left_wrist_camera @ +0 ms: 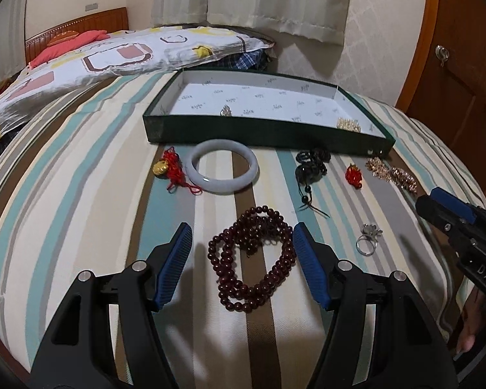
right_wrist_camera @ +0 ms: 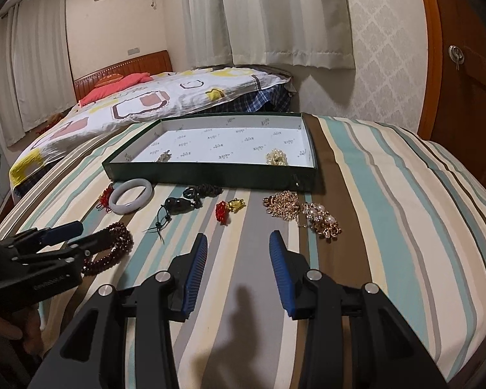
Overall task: Organize jewelry
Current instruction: 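Grasp the dark red bead bracelet with the left tool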
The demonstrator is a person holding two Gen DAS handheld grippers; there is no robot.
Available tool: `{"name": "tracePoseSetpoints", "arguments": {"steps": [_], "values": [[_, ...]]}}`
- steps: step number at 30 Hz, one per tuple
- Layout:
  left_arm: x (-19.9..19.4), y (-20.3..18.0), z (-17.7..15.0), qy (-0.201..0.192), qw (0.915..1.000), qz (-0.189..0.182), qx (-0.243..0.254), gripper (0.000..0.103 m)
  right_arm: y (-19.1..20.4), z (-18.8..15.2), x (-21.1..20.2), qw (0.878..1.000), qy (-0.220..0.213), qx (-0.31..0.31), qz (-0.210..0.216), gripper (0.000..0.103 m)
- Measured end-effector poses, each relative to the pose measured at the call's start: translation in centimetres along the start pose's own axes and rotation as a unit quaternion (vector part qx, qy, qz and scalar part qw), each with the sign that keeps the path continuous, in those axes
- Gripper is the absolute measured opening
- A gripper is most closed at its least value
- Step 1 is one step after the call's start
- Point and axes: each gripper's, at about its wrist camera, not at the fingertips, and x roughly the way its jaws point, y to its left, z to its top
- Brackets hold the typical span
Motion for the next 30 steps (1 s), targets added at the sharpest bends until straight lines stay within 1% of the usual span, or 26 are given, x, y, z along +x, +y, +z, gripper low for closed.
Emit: {"name": "tracePoseSetpoints", "arguments": {"steps": [2, 3, 4, 6, 10, 11, 12, 14, 16, 17, 19, 24, 30], "values": [[0.3, -0.1, -0.1, 0.004, 1.0000, 0.000, 0.000, 0.065, -0.1, 0.0, 0.1, 1.000, 0.002, 0.002, 0.001, 0.040], [0.4, -0.2, -0.1, 0.005, 1.0000, 0.002, -0.001, 0.070, -0.1, -0.1, 0.1, 1.000, 0.002, 0.002, 0.001, 0.040], [0.6, -0.2, -0.1, 0.007, 1.0000, 0.003, -0.001, 0.071, 0.0, -0.1, 0.1, 1.000, 0.002, 0.002, 0.001, 0.040], [1.2, -0.3, -0.1, 0.015, 0.9999, 0.001, 0.000, 0.071, -0.1, -0.1, 0.1, 1.000, 0.002, 0.002, 0.001, 0.040], [1.5, -0.8, -0.1, 0.015, 0.9997, 0.006, 0.019, 0.070, -0.1, -0.1, 0.2, 1.000, 0.004, 0.003, 0.002, 0.040], [1.5, -0.9, -0.2, 0.014, 0.9997, 0.005, 0.021, 0.067, -0.1, -0.2, 0.2, 1.000, 0.005, 0.003, 0.002, 0.040], [1.4, -0.9, -0.2, 0.012, 0.9997, 0.006, 0.022, 0.058, -0.1, -0.2, 0.2, 1.000, 0.006, 0.003, 0.002, 0.040], [1.4, -0.8, -0.1, 0.012, 0.9996, 0.006, 0.025, 0.048, -0.1, -0.2, 0.4, 1.000, 0.008, 0.003, 0.003, 0.040], [1.3, -0.5, -0.1, 0.011, 0.9996, 0.006, 0.027, 0.023, 0.1, -0.3, 0.5, 1.000, 0.010, 0.002, 0.005, 0.040], [1.3, -0.4, -0.1, 0.011, 0.9996, 0.005, 0.025, 0.020, 0.2, -0.3, 0.6, 1.000, 0.010, 0.001, 0.006, 0.040], [1.2, 0.0, 0.0, 0.011, 0.9998, -0.005, 0.015, 0.011, 0.4, -0.3, 0.7, 1.000, 0.013, -0.001, 0.009, 0.040], [0.7, 0.7, 0.0, 0.011, 0.9999, -0.006, 0.006, 0.011, 1.4, -0.3, 1.0, 1.000, 0.018, -0.009, 0.020, 0.040], [-0.8, 1.9, 0.6, -0.010, 0.9998, 0.013, -0.005, 0.011, 2.9, -0.4, 1.7, 0.999, 0.030, -0.024, 0.037, 0.040]]}}
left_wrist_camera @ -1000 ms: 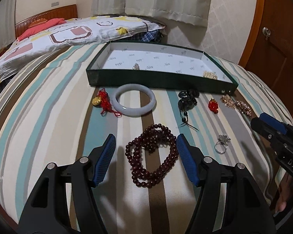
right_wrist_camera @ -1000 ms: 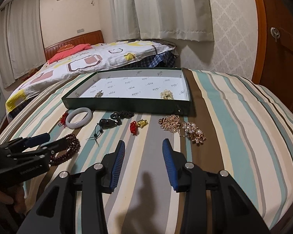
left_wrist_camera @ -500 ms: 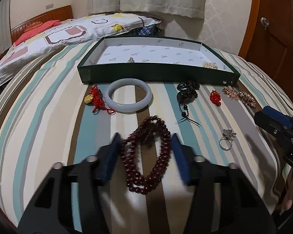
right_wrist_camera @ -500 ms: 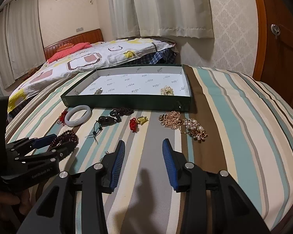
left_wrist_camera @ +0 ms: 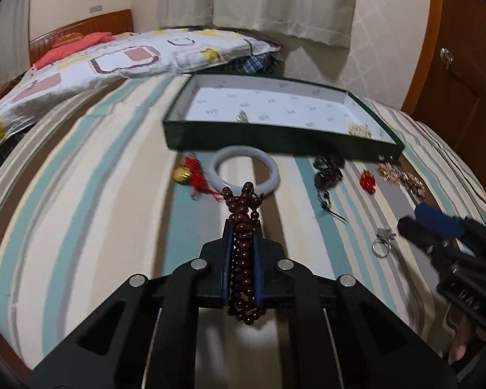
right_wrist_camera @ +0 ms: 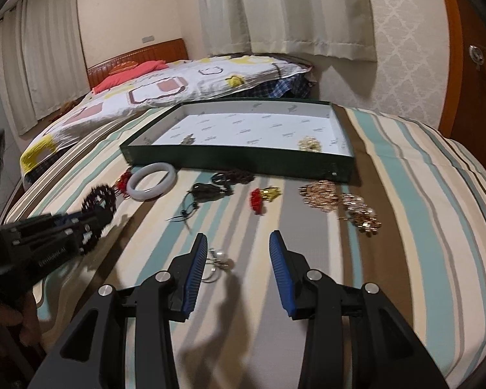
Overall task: Organize jewelry
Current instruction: 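Grasp the dark red bead bracelet with the left tool, then grasp the silver ring with the right tool while the left tool lifts the beads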
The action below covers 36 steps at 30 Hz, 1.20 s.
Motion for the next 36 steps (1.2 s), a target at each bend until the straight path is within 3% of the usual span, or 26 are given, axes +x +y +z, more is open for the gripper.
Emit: {"name": "tracePoseSetpoints", "arguments": {"steps": [11, 13, 15, 20, 21, 36], "values": [[0.3, 1.8, -0.1, 0.011, 0.9996, 0.006, -0.026, 0.011, 0.8, -0.5, 2.1, 0.999, 0.043, -0.005, 0.004, 0.040], [0.3, 1.7, -0.1, 0.010, 0.9996, 0.005, -0.025, 0.011, 0.7, -0.5, 2.0, 0.999, 0.046, -0.004, 0.005, 0.036], [0.3, 1.7, -0.1, 0.010, 0.9996, 0.004, -0.025, 0.011, 0.6, -0.5, 1.9, 0.999, 0.047, -0.004, 0.005, 0.026], [0.4, 1.4, -0.1, 0.011, 0.9997, 0.001, -0.023, 0.011, 0.6, -0.6, 1.7, 0.999, 0.047, -0.006, 0.009, 0.023], [0.3, 1.3, -0.1, 0.011, 0.9997, 0.000, -0.022, 0.011, 0.6, -0.6, 1.6, 0.999, 0.045, -0.006, 0.009, 0.018], [0.1, 0.5, 0.4, 0.005, 0.9998, -0.007, -0.016, 0.011, 0.2, 0.1, 0.6, 0.999, 0.030, -0.006, 0.010, 0.017]]}}
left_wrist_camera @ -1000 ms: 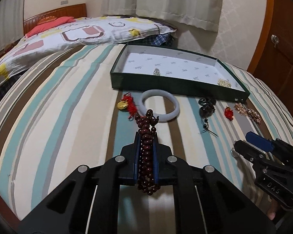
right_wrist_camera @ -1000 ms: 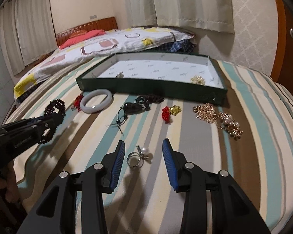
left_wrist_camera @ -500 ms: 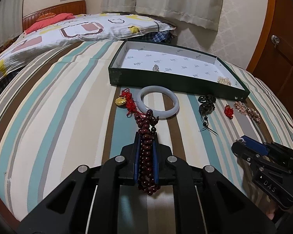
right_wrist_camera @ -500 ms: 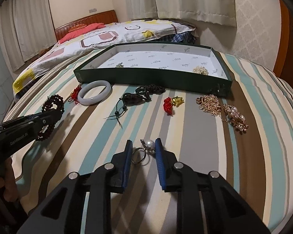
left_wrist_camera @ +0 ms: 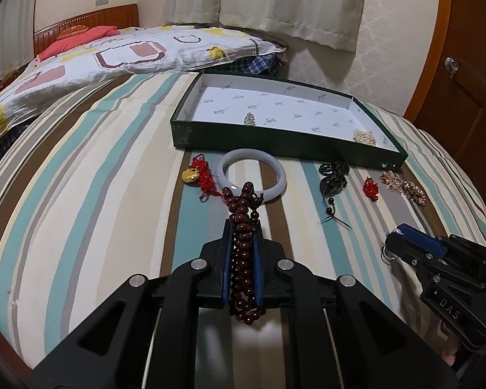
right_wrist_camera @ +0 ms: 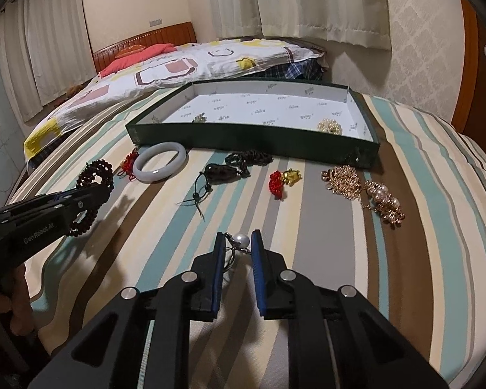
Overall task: Organize jewelry
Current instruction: 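Grasp the silver ring with the right tool while the left tool lifts the beads, then carry the beads and ring into the box and open both tools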
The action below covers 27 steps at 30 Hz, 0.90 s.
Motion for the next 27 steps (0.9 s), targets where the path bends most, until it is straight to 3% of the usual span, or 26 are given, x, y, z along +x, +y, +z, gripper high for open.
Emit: {"name": "tracePoseSetpoints", "arguments": {"steps": [9, 17, 22, 27], "values": [[-0.6, -1.6, 3.1, -0.027, 0.9994, -0.019, 0.010, 0.011, -1.0, 3.9, -1.8, 0.999, -0.054, -0.001, -0.009, 0.017], [1.5, -3.5, 7.9, -0.049, 0.9980, -0.037, 0.019, 0.011, -3.1, 8.9, -0.5, 0.996, -0.091, 0.005, -0.009, 0.017], [5.4, -5.3, 10.7, -0.037, 0.9978, -0.046, 0.031, 0.011, -4.0, 11.3, 2.5, 0.996, -0.089, 0.007, -0.003, 0.017], [9.7, -6.0, 11.4, -0.007, 0.9985, -0.040, 0.038, 0.011, -4.6, 11.6, 6.2, 0.998, -0.056, 0.007, -0.002, 0.017]]}}
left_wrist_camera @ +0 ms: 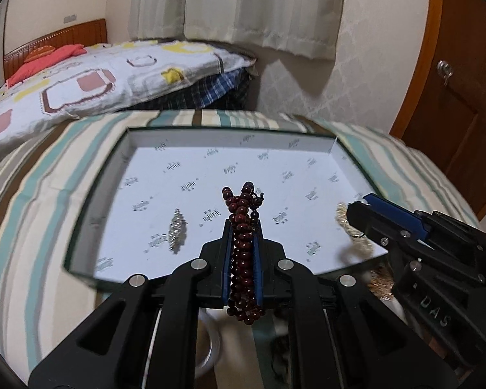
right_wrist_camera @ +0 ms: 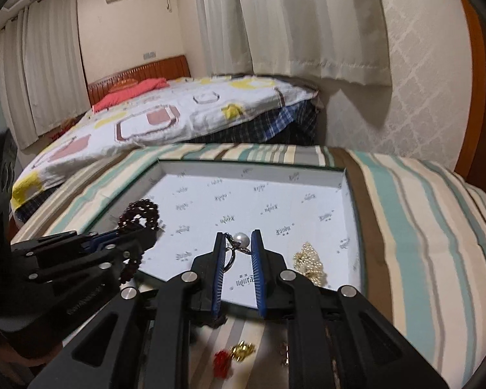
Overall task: Organize jewelry
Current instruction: 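Carry the beads and ring into the box and open both tools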
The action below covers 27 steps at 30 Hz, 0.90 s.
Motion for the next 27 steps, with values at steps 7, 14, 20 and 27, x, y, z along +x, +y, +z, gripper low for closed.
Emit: {"name": "tracePoseSetpoints", "arguments": {"steps": [7, 14, 20, 27], "values": [[3.1, 0.4, 0.1, 0.027, 0.9996, 0.008, 0.002, 0.011, -1.2, -0.6, 3.6, 0.998, 0.053, 0.018, 0.005, 0.017], [4.3, 0.7, -0.2, 0.049, 0.9988, 0.001, -0.008, 0.011, -1.4, -0.6, 4.1, 0.997, 0.072, 0.024, 0.004, 0.017], [4.4, 0.6, -0.2, 0.052, 0.9986, 0.004, -0.008, 0.013, -1.8, -0.6, 4.4, 0.996, 0.079, 0.032, 0.004, 0.025], [3.8, 0.6, -0.1, 0.046, 0.9989, 0.003, -0.013, 0.034, -1.8, -0.4, 3.8, 0.997, 0.066, 0.031, 0.000, 0.027]]}}
